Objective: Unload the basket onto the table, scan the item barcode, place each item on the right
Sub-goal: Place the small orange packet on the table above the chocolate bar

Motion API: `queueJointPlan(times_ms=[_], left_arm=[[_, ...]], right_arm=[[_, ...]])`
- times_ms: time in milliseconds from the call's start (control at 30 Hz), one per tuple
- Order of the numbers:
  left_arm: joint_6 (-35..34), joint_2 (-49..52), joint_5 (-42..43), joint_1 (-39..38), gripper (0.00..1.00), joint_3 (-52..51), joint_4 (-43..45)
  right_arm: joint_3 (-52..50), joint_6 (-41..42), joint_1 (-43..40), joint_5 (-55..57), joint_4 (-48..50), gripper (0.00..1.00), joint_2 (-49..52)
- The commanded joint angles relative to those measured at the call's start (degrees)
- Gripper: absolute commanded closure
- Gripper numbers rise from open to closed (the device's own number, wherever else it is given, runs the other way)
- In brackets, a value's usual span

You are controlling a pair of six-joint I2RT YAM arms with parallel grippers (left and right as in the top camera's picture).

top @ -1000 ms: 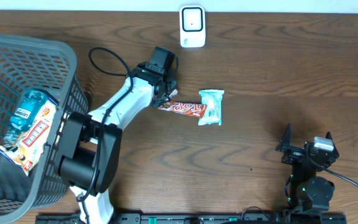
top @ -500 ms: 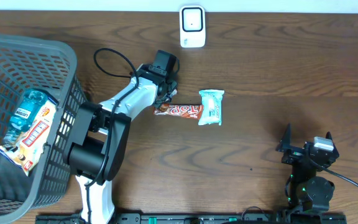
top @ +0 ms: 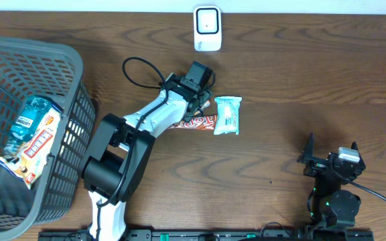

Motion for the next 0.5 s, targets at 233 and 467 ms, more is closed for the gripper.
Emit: queueJointPlan(times_ms=[233, 467], left_arm=[[12.39, -11.17, -3.54, 0.13, 0.02, -0.2, -0.59], [26.32, -24.3, -7.93, 0.61, 0.02, -0.15, -0.59]], right_arm=[[-0.22, -0.87, -0.13, -0.07, -0.04, 0.01, -0.24], [-0.22, -0.87, -0.13, -0.07, -0.04, 0.01, -0.24]])
